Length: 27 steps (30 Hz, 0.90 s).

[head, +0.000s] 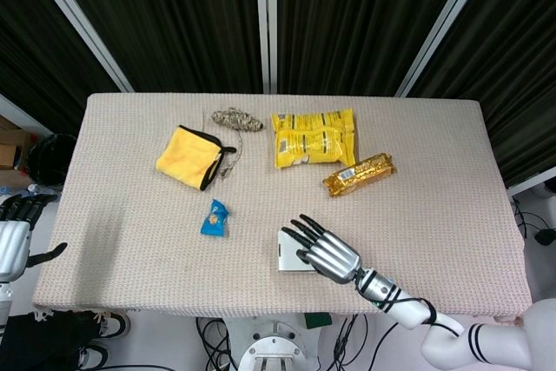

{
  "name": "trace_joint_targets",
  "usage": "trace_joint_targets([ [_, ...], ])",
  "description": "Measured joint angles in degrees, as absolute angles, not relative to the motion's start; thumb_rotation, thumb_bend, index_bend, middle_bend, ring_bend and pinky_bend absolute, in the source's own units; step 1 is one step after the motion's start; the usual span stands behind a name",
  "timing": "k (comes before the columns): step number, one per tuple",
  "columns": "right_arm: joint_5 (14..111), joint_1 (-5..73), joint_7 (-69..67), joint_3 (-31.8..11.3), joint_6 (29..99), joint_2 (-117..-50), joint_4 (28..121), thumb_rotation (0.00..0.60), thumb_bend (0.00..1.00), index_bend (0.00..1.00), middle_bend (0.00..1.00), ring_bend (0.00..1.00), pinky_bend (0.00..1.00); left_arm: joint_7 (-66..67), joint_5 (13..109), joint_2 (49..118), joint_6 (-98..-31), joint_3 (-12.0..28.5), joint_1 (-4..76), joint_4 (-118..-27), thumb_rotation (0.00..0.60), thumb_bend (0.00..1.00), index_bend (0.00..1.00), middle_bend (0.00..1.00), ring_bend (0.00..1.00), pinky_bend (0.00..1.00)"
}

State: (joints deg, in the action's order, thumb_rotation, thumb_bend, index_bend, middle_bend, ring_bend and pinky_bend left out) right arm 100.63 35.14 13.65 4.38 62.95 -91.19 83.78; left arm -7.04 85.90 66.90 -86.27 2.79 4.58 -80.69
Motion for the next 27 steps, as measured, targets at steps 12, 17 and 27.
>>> trace_joint_targets([
  [12, 100.0, 35.2, 14.3, 4.6, 61.5, -91.2, 83.8, 0.600, 1.00, 0.59, 0.04, 0.00, 0.00, -7.0, 86.0, 66.9, -86.3, 2.8, 4.6, -80.8, 0.600, 0.06, 0.22, 0.22, 0.20, 0.14],
  [17, 99.7, 35.3, 14.6, 4.8, 60.9, -90.9, 84.3, 0.600, 1.00, 0.59, 0.04, 0.00, 0.00, -7.0, 85.9, 66.8, -86.4, 2.8, 4.6, -80.7, 0.600, 0.06, 0.22, 0.22, 0.20, 0.14],
  [27, 100.2, 35.1, 13.2, 3.9, 63.0, -91.0, 84.0, 0.600, 1.00, 0.59, 0.04, 0.00, 0.00, -7.0, 86.1, 66.7, -86.6, 2.8, 4.5, -80.8, 0.600, 0.06, 0.22, 0.22, 0.20, 0.14],
])
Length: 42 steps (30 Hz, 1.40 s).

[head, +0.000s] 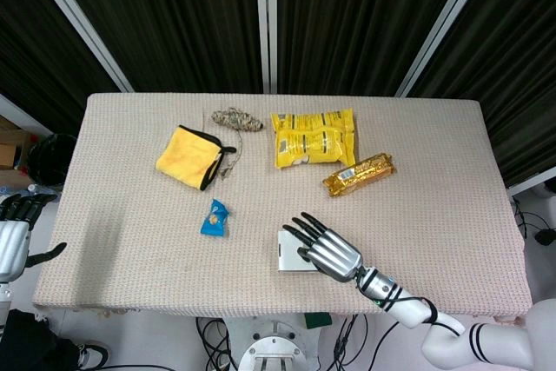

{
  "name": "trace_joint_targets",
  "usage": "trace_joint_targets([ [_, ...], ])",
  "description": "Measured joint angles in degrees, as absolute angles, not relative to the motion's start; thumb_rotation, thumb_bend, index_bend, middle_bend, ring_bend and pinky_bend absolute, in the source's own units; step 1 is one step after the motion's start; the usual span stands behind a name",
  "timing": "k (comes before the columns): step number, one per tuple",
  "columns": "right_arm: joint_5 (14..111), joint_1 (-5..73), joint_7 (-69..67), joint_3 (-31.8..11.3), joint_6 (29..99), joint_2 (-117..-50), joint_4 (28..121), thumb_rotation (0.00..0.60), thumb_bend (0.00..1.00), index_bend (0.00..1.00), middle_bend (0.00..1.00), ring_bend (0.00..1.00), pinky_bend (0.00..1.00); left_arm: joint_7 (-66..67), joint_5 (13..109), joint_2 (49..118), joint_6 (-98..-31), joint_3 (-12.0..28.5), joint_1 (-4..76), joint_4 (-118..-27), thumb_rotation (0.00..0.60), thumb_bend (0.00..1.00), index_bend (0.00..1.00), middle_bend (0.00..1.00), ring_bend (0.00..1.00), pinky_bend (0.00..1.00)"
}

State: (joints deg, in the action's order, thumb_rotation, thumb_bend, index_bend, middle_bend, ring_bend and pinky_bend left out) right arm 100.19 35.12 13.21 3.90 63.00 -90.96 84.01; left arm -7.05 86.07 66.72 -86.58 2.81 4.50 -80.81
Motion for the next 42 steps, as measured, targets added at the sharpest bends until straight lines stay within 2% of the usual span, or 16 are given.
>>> trace_joint_targets([
  [18, 98.9, 35.6, 13.4, 3.8, 60.9, -92.5, 82.5, 0.600, 1.00, 0.60, 0.04, 0.00, 0.00, -6.9, 85.8, 66.8, -86.3, 2.8, 4.6, -80.8, 0.600, 0.06, 0.22, 0.22, 0.20, 0.14],
  [42, 98.9, 35.7, 12.0, 3.2, 62.2, -93.3, 81.1, 0.600, 1.00, 0.60, 0.04, 0.00, 0.00, -7.1, 85.7, 66.7, -86.3, 2.9, 4.4, -80.8, 0.600, 0.06, 0.22, 0.22, 0.20, 0.14],
])
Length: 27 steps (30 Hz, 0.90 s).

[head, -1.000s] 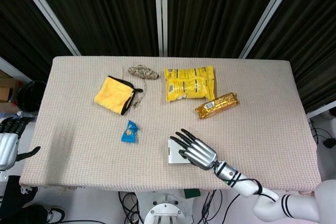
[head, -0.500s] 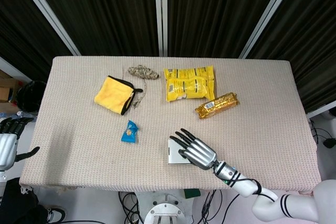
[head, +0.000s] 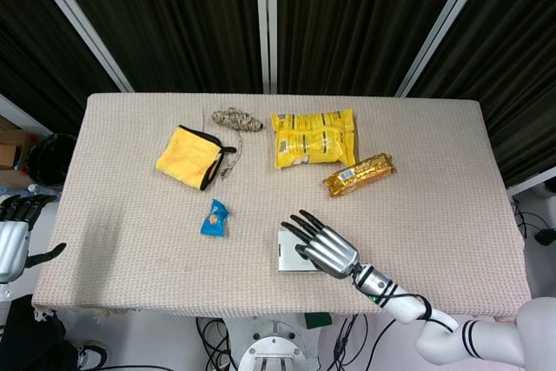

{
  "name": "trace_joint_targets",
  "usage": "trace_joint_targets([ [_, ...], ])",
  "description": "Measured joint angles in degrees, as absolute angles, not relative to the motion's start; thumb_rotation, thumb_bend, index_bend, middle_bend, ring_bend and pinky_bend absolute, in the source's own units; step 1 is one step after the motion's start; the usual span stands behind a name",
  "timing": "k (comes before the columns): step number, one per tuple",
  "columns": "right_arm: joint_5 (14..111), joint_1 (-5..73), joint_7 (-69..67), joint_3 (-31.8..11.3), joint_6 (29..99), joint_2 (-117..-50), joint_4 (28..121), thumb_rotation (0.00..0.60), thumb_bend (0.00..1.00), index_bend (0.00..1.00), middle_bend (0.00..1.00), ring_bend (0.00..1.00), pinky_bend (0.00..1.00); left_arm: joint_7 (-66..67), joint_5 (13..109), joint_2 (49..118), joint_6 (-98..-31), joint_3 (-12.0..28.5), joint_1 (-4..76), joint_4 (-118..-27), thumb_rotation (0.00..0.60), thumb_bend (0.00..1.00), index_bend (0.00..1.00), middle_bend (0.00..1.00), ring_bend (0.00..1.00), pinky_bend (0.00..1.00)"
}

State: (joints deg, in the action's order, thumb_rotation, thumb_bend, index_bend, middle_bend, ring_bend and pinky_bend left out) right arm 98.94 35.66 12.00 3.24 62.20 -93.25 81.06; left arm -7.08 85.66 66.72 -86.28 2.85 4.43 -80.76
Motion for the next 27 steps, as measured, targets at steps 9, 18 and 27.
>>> trace_joint_targets([
  [9, 98.2, 35.8, 12.2, 2.8, 61.9, -93.6, 80.5, 0.600, 1.00, 0.60, 0.04, 0.00, 0.00, -7.3, 85.6, 66.8, -86.3, 2.8, 4.3, -80.6, 0.600, 0.06, 0.22, 0.22, 0.20, 0.14],
  [18, 97.3, 36.4, 11.9, 1.9, 61.3, -94.1, 79.6, 0.600, 1.00, 0.60, 0.04, 0.00, 0.00, -7.6, 85.3, 66.5, -86.4, 2.9, 4.1, -80.5, 0.600, 0.06, 0.22, 0.22, 0.20, 0.15],
  [27, 96.3, 36.6, 12.6, 0.8, 61.4, -94.3, 78.8, 0.600, 1.00, 0.59, 0.04, 0.00, 0.00, -7.7, 85.4, 66.4, -86.4, 3.0, 4.2, -80.6, 0.600, 0.06, 0.22, 0.22, 0.20, 0.14],
])
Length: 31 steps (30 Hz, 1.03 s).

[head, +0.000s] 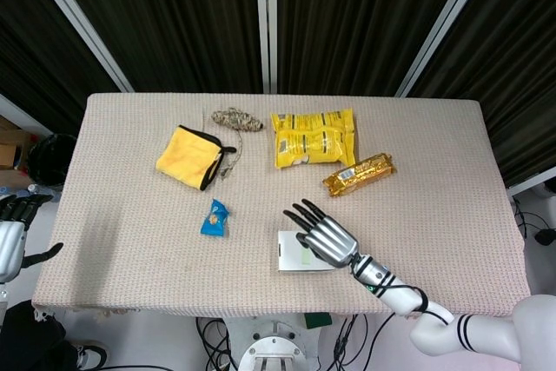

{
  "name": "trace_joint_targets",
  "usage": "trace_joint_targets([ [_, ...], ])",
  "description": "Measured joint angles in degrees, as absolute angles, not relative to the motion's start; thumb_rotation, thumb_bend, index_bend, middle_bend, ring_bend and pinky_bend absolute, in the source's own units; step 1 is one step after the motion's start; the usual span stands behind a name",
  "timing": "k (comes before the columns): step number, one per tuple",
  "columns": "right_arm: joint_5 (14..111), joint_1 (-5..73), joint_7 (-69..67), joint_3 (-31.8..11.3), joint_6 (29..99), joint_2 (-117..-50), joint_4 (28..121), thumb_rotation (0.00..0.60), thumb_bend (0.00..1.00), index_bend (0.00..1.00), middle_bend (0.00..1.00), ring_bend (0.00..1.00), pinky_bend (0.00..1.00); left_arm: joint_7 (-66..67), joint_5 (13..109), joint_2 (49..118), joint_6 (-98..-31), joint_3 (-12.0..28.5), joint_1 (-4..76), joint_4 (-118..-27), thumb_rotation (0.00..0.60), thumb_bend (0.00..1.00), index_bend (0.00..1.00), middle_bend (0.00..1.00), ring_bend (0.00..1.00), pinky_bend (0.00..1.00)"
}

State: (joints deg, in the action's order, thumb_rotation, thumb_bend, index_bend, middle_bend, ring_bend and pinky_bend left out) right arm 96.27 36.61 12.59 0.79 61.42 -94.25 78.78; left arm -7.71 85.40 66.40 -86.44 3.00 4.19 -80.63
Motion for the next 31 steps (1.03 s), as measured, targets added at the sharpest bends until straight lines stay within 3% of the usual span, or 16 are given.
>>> trace_joint_targets([
  [6, 96.1, 36.2, 12.7, 0.1, 63.3, -93.7, 78.9, 0.600, 1.00, 0.55, 0.04, 0.00, 0.00, -7.4, 85.5, 66.1, -86.9, 3.0, 4.0, -81.1, 0.600, 0.06, 0.22, 0.22, 0.20, 0.14],
  [14, 96.8, 33.3, 10.1, -0.8, 71.7, -90.7, 79.6, 0.600, 0.98, 0.28, 0.03, 0.00, 0.00, -6.9, 86.0, 65.9, -87.5, 3.0, 3.9, -81.6, 0.600, 0.06, 0.22, 0.22, 0.20, 0.15],
  [17, 96.5, 30.8, 9.2, -1.5, 76.6, -88.9, 79.0, 0.600, 0.73, 0.20, 0.02, 0.00, 0.00, -6.9, 86.2, 66.0, -87.8, 3.0, 3.8, -81.5, 0.600, 0.06, 0.23, 0.22, 0.20, 0.14],
  [19, 95.4, 28.5, 9.4, -2.3, 80.1, -87.4, 77.9, 0.600, 0.47, 0.12, 0.00, 0.00, 0.00, -6.8, 86.4, 66.0, -88.0, 2.9, 3.8, -81.5, 0.600, 0.06, 0.22, 0.22, 0.20, 0.14],
  [22, 91.4, 25.3, 11.2, -3.7, 82.9, -85.2, 77.1, 0.534, 0.26, 0.01, 0.00, 0.00, 0.00, -6.7, 86.7, 66.1, -88.4, 2.9, 3.6, -81.4, 0.600, 0.06, 0.22, 0.22, 0.20, 0.14],
  [25, 85.3, 22.1, 12.8, -5.1, 83.3, -82.4, 77.5, 0.443, 0.18, 0.00, 0.00, 0.00, 0.00, -6.6, 86.8, 66.3, -89.0, 3.0, 3.5, -81.3, 0.600, 0.06, 0.22, 0.22, 0.19, 0.14],
  [31, 76.1, 15.2, 12.6, -7.8, 84.2, -75.6, 80.3, 0.418, 0.18, 0.00, 0.00, 0.00, 0.00, -6.0, 87.0, 66.6, -89.8, 3.2, 3.3, -81.4, 0.600, 0.06, 0.22, 0.22, 0.18, 0.14],
])
